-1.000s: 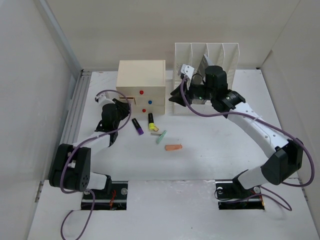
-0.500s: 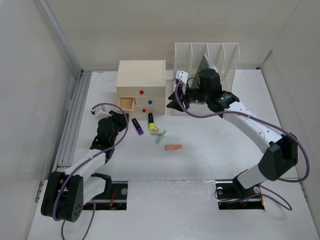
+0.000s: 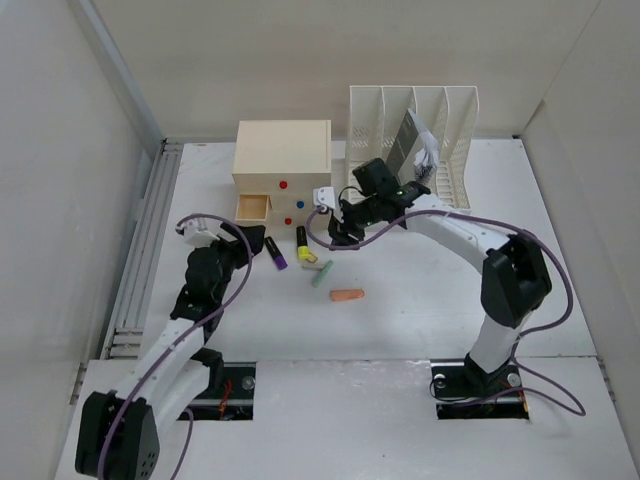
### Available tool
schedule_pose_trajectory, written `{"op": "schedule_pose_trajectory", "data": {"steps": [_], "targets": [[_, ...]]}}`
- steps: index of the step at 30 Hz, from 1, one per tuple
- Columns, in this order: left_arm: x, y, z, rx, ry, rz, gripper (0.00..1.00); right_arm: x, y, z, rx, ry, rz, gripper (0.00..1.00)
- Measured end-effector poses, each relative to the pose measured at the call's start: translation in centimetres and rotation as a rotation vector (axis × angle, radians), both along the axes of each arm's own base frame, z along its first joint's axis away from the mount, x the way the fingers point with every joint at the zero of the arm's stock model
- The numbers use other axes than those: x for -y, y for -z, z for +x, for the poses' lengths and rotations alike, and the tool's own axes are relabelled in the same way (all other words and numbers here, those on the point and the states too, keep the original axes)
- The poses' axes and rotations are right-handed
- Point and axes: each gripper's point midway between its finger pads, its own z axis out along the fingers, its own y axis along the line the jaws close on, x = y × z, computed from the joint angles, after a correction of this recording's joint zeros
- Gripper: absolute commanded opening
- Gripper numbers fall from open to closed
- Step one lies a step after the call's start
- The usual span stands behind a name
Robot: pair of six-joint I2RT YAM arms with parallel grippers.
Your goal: Organize the desk
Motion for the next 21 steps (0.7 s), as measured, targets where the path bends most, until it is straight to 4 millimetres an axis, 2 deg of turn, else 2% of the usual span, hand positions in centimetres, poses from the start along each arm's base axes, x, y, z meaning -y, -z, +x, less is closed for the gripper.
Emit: {"op": "schedule_pose_trajectory", "data": {"steps": [3, 7, 8, 10, 11, 13, 17, 21], "targets": [[0.4, -1.3, -1.1, 0.039, 0.020, -0.018, 0.74, -0.4, 2.2, -0.3, 0.009, -0.025, -0.059, 0.57], [0.4, -2.7, -2.5, 0.066, 0.026, -0.031, 0.68, -1.4, 3.1, -0.7, 0.029, -0.035, -0.091, 0.55], [0.3, -3.2, -2.8, 0.073, 0.026, -0.033, 0.65, -1.7, 3.3, -0.7, 0.034, -0.037, -0.095, 0.54], [0.1, -4.7, -3.4, 0.103, 0.021, -0.040, 0.52, -2.3, 4.1, -0.8, 0.037, -0.033, -0.112, 0.54], [-0.1, -5.8, -3.8, 0.124, 0.017, -0.041, 0.44, -2.7, 5.0, -0.8, 0.037, -0.031, -0.129, 0.54], [-0.4, -8.3, -4.4, 0.170, 0.012, -0.038, 0.41, -3.2, 6.3, -0.9, 0.026, -0.025, -0.155, 0.53], [-1.0, -14.3, -5.6, 0.279, 0.009, -0.021, 0.43, -3.9, 9.8, -1.3, -0.011, 0.004, -0.229, 0.53], [-1.7, -19.2, -6.9, 0.363, 0.008, 0.046, 0.46, -4.4, 11.2, -1.3, -0.025, 0.043, -0.259, 0.53]]}}
